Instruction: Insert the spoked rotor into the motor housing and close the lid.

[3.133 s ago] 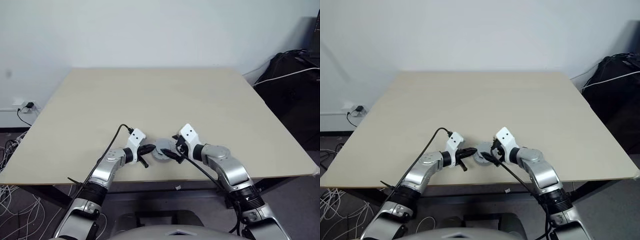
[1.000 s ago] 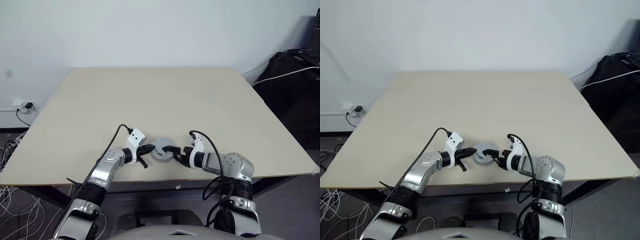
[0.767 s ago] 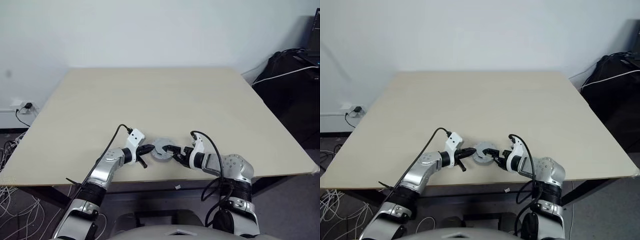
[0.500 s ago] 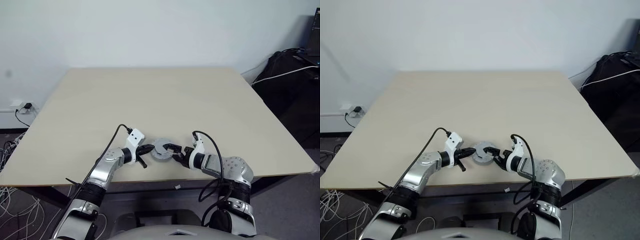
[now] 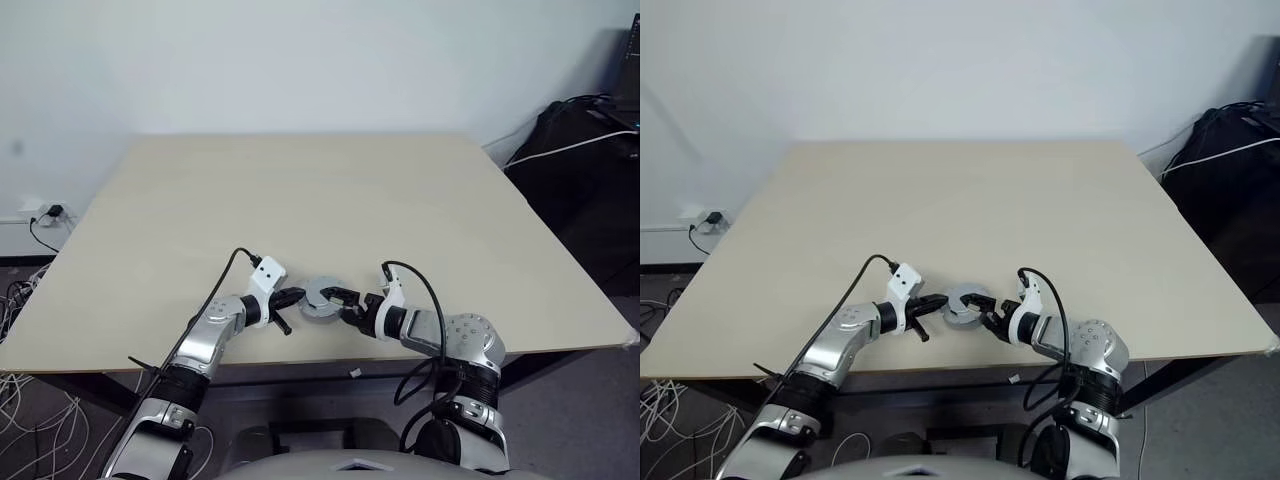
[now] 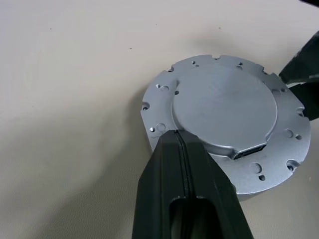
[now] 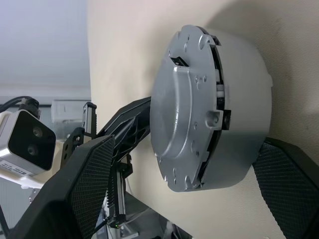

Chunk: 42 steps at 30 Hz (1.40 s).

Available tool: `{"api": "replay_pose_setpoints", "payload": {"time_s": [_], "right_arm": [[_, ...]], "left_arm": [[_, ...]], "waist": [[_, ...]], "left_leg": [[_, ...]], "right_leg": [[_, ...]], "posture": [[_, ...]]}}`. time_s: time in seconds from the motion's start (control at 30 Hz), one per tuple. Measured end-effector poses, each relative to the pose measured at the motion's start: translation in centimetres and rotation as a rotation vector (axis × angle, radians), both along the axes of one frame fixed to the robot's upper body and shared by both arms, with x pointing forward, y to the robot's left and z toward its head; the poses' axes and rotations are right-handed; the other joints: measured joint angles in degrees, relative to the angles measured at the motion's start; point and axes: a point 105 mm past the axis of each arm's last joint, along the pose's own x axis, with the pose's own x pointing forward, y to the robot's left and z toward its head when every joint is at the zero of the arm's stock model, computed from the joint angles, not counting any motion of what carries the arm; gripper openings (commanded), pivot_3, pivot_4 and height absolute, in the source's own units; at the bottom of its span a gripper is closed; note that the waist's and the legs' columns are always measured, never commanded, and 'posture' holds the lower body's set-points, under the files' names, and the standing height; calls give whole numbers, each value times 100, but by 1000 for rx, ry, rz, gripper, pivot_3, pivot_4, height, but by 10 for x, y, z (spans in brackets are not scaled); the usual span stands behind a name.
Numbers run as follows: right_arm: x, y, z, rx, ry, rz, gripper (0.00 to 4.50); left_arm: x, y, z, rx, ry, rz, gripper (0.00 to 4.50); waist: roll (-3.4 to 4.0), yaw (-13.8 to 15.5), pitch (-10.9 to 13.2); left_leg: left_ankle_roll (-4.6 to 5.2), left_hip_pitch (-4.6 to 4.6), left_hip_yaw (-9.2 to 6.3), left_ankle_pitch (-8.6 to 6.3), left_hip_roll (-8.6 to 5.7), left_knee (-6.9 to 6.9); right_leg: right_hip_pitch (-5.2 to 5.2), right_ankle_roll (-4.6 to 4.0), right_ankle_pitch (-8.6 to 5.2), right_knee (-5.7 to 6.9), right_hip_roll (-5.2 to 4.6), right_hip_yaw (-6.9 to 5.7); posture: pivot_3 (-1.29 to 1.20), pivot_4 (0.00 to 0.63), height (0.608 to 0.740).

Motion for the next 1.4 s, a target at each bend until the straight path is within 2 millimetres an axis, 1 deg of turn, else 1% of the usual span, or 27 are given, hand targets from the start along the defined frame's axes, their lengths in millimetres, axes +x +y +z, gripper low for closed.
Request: {"api": "replay_pose_setpoints", "payload": {"time_s": [0.07, 0.17, 0.23, 0.27, 0.3, 0.33, 0.93, 1.17, 1.3, 1.4], "right_arm": [[0, -2, -2, -4, 4, -16, 3380], [0, -4, -4, -13, 9, -32, 2366], [2, -4, 2, 11, -16, -39, 1888], [4, -4, 3, 10, -26, -46, 1705], [4, -5, 2, 2, -24, -51, 1417], [4, -5, 2, 0, -23, -52, 1282], [0, -5, 2, -18, -32, -34, 1282], [0, -5, 3, -17, -34, -38, 1282], [1, -5, 4, -13, -40, -41, 1282], [2, -5, 4, -10, -44, -41, 1282]], "left_arm": [[0, 1, 0, 2, 0, 1, 0], [0, 2, 0, 6, 1, 4, 0], [0, 6, -1, 15, 1, 13, 0], [1, 7, -1, 16, 3, 18, 0], [0, 6, -2, 15, 6, 18, 0], [0, 6, -2, 14, 8, 18, 0], [0, 6, -2, 10, 10, 19, 0], [-1, 5, 0, -13, 0, 51, 0], [-5, 7, 1, -45, 0, 86, 0], [-13, 9, 3, -81, -1, 108, 0]], "waist": [[1, 2, 1], [3, 0, 2], [5, -2, 0], [7, 3, -1], [7, 13, 0], [8, 13, 1], [11, 16, 1], [14, 9, 4], [20, 0, 9], [29, -7, 18]], "left_leg": [[0, 0, 0, 0, 0, 0], [0, -1, 0, 0, 0, 0], [0, 2, 0, 0, 0, 0], [0, 7, -1, 0, 0, 0], [0, 5, -1, 0, -1, 0], [0, 5, -1, 1, -2, 0], [1, 4, -1, 0, -3, 0], [1, 0, -1, 0, -2, 0], [0, -16, -1, 0, -2, 0], [0, -29, -1, 0, -2, -1]], "right_leg": [[0, 0, 0, 1, 0, 0], [-1, 0, 0, 0, 0, 1], [2, 1, 0, 0, 0, 1], [6, 1, 0, 0, 0, 0], [5, 0, 0, 0, -1, -1], [5, 0, 0, 0, -2, 1], [5, 0, 0, 0, -4, 1], [0, 0, 0, 0, -3, 1], [-17, 2, 1, 0, -3, 1], [-30, 3, 2, -1, -2, 0]], "posture": [[0, 0, 740], [0, 0, 740], [0, 0, 740], [0, 0, 740], [0, 0, 740], [0, 0, 740], [0, 0, 740], [0, 0, 740], [0, 0, 740], [0, 0, 740]]}}
